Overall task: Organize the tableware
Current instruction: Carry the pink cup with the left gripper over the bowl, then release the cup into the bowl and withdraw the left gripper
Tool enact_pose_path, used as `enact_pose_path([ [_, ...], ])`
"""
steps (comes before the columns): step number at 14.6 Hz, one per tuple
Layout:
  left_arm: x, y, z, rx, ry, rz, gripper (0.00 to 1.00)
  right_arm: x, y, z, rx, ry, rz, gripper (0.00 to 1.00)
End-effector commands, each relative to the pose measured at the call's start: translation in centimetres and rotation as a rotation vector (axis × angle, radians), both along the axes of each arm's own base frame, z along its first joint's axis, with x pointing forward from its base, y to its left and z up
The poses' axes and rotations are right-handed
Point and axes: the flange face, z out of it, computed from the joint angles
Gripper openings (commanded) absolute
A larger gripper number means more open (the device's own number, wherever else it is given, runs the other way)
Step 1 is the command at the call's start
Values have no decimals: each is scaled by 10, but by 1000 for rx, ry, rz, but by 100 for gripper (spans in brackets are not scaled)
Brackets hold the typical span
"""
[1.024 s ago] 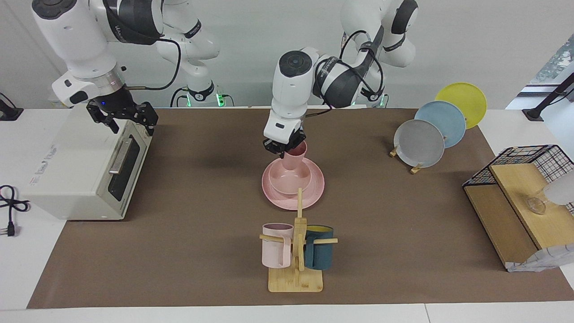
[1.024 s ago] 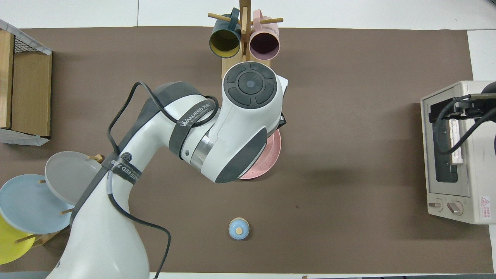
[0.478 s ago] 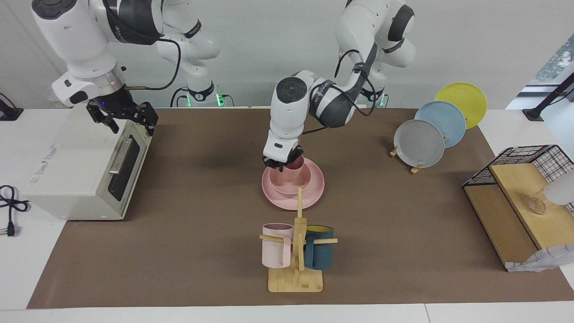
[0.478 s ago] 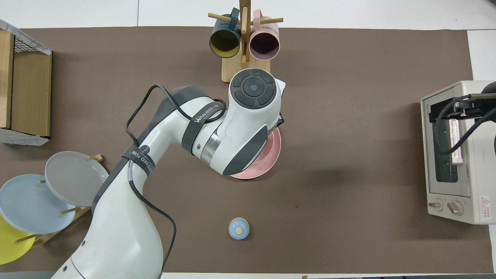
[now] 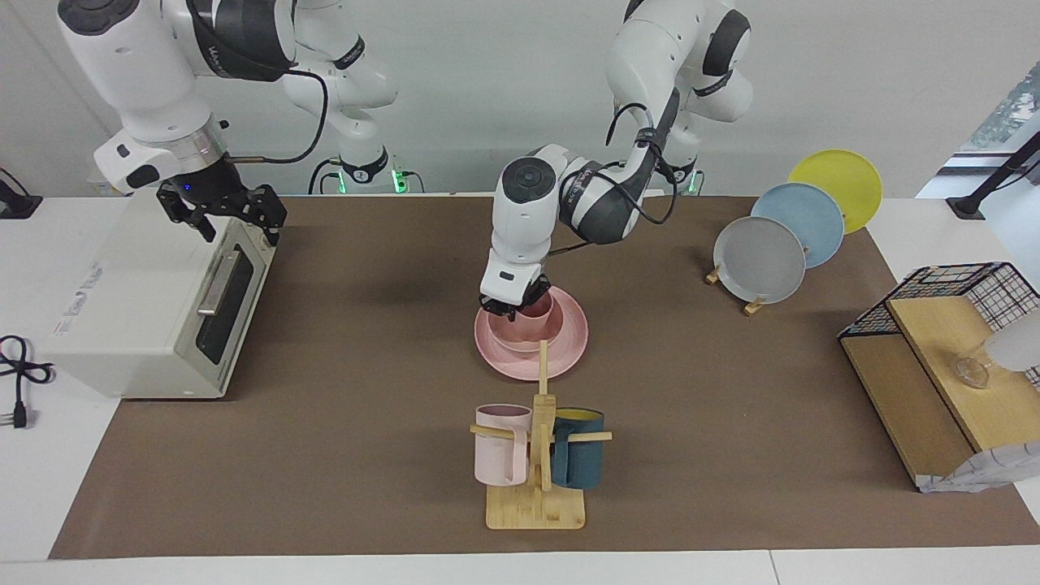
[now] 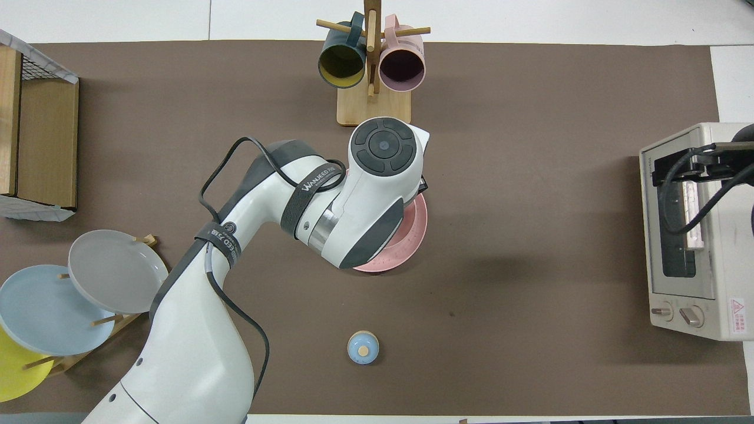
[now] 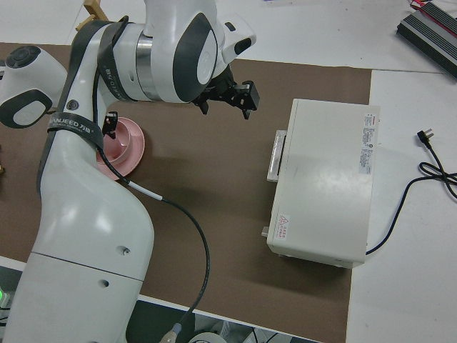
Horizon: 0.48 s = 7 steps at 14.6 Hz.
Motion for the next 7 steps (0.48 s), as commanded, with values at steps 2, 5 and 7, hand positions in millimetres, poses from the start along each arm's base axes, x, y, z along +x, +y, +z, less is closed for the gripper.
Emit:
enact_pose_path([
  [2, -2, 3, -3, 34, -38, -8, 100, -5, -2, 2, 23, 1, 16, 100],
  [5, 2, 9, 5, 35, -43, 0, 100, -5, -2, 2, 25, 1, 16, 100],
  [7, 14, 38, 42, 39, -51, 28, 100, -5, -2, 2, 25, 1, 16, 100],
])
